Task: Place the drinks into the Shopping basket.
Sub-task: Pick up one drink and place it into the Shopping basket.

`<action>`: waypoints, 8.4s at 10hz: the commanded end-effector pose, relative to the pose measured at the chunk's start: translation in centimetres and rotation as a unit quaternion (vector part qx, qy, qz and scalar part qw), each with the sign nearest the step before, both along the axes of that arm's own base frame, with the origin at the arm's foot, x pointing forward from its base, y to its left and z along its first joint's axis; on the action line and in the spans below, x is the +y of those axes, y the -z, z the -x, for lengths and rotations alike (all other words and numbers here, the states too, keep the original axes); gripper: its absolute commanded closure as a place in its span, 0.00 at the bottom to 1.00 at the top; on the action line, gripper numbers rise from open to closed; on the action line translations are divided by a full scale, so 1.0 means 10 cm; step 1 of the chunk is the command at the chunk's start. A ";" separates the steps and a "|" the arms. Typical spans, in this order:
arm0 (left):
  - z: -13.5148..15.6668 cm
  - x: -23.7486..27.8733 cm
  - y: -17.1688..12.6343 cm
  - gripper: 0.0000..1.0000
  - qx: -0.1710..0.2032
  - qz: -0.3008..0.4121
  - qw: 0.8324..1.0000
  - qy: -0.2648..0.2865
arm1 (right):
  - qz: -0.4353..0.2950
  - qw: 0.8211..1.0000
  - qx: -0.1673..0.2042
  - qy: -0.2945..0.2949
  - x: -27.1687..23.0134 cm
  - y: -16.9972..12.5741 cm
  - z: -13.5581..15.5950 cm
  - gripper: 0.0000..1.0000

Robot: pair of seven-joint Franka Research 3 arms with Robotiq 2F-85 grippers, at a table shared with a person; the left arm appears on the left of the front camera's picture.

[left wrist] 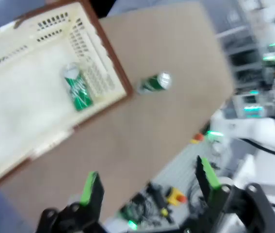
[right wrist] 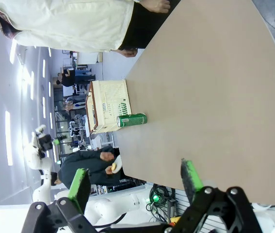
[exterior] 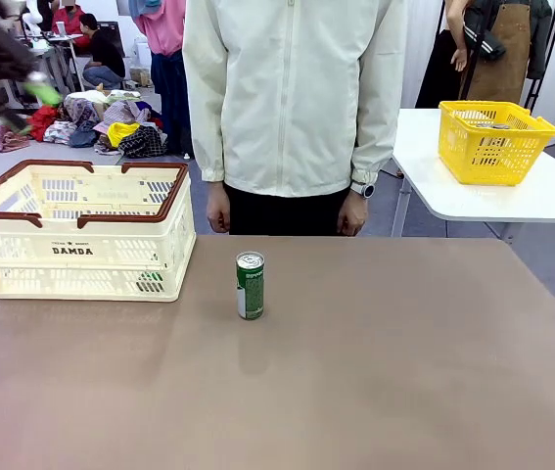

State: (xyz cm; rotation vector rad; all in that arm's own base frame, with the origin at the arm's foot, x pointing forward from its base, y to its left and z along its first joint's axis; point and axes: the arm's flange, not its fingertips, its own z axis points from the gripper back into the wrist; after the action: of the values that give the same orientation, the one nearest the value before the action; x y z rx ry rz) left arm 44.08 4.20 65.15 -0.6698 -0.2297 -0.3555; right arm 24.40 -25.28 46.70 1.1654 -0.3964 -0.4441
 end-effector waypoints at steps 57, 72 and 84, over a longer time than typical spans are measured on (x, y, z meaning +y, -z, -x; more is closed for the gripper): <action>1.00 -0.46 0.70 0.00 0.117 0.020 0.993 0.003 | 0.001 1.000 -0.010 -0.003 -0.01 0.00 0.01 0.00; 0.19 -2.40 0.60 0.00 0.162 -0.166 0.972 0.049 | 0.001 1.000 -0.010 -0.003 -0.01 0.00 0.01 0.00; -0.31 -4.04 1.74 0.00 0.032 -0.292 0.950 -0.109 | 0.001 1.000 -0.010 -0.003 -0.01 0.00 0.01 0.00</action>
State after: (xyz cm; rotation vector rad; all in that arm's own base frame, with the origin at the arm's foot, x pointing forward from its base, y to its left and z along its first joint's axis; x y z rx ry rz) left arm 47.42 -35.78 47.45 -0.0602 -0.1212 -0.1627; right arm 24.37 -25.28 46.72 1.1655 -0.3970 -0.4438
